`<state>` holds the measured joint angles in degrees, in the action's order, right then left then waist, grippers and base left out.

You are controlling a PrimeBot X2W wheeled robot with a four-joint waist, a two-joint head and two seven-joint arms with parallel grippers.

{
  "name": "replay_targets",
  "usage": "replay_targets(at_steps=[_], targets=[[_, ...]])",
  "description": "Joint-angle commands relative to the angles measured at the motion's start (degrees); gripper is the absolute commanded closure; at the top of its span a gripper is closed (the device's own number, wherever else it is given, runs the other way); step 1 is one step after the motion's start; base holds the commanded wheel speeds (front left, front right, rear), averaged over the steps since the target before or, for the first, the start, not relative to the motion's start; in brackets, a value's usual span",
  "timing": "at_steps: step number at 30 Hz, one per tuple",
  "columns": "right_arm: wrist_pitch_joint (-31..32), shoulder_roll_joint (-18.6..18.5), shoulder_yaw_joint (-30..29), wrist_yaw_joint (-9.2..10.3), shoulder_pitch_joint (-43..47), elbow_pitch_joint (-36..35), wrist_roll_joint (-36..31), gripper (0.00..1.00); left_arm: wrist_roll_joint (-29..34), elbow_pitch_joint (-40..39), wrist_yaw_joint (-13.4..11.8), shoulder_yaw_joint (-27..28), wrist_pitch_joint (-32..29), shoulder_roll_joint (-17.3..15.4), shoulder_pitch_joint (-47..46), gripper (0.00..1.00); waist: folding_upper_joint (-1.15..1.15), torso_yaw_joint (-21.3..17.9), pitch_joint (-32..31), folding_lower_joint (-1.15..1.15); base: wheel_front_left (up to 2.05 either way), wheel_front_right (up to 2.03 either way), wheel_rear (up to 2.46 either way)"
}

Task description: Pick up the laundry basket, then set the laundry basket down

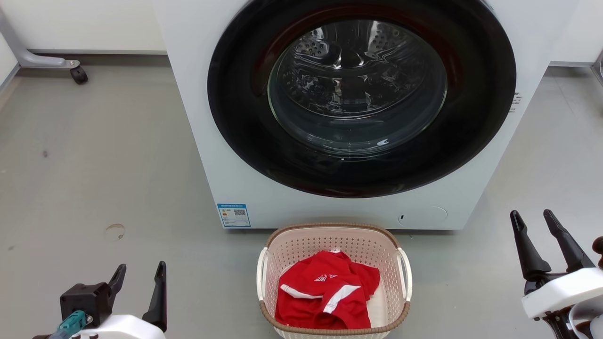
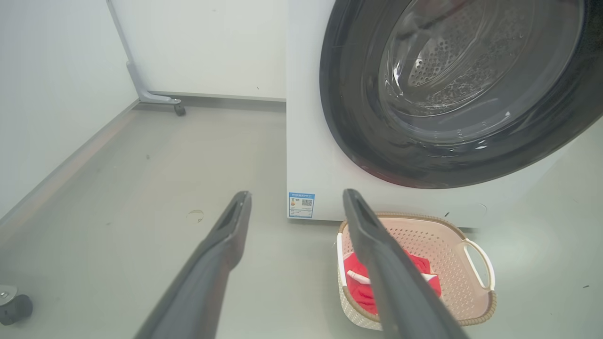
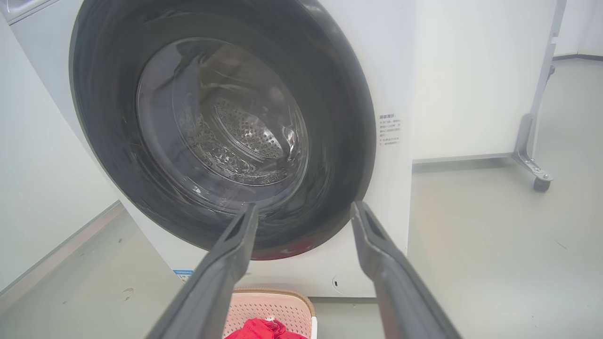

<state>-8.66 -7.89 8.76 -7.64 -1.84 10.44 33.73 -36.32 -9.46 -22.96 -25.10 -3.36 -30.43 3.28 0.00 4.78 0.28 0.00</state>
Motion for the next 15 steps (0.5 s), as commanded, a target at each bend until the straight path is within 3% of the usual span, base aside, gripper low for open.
replay_targets(at_steps=[1, 5, 6, 10, 15], targets=[[-0.34, -1.35, 1.02, 0.15, -1.19, -1.51, -0.53, 0.0, -0.2, -1.29, -0.42, 2.54, 0.31, -1.68, -2.82, 0.0, 0.0, 0.05, -0.08, 0.0, 0.0, 0.0, 0.0], [-0.34, -1.29, 1.1, 0.15, -1.22, -1.53, -0.59, 0.0, 0.14, -1.58, 0.17, 2.17, 0.54, -2.19, -2.89, 0.0, 0.0, 0.07, -0.21, 0.0, 0.0, 0.0, 0.0], [0.0, 0.03, 0.05, 0.0, 0.0, -0.01, 0.0, 1.0, 0.02, -0.16, 0.23, -0.26, 0.15, -0.5, 0.0, 1.0, 0.0, 0.07, -0.21, 0.0, 0.0, 0.0, 0.0], [0.04, 2.16, 0.44, -0.01, 1.33, 2.08, 0.24, 1.0, -0.14, 2.14, 0.33, -1.4, 0.26, 1.94, 0.74, 1.0, 0.0, 0.05, -0.21, 0.0, 0.0, 0.0, 0.0], [0.6, 2.24, -0.12, 0.0, 1.25, 1.93, 2.64, 1.0, -2.46, 2.66, 1.43, -0.18, 0.23, 2.92, 0.53, 1.0, 0.0, -0.15, -0.28, 0.1, 0.0, 0.0, 0.0]])
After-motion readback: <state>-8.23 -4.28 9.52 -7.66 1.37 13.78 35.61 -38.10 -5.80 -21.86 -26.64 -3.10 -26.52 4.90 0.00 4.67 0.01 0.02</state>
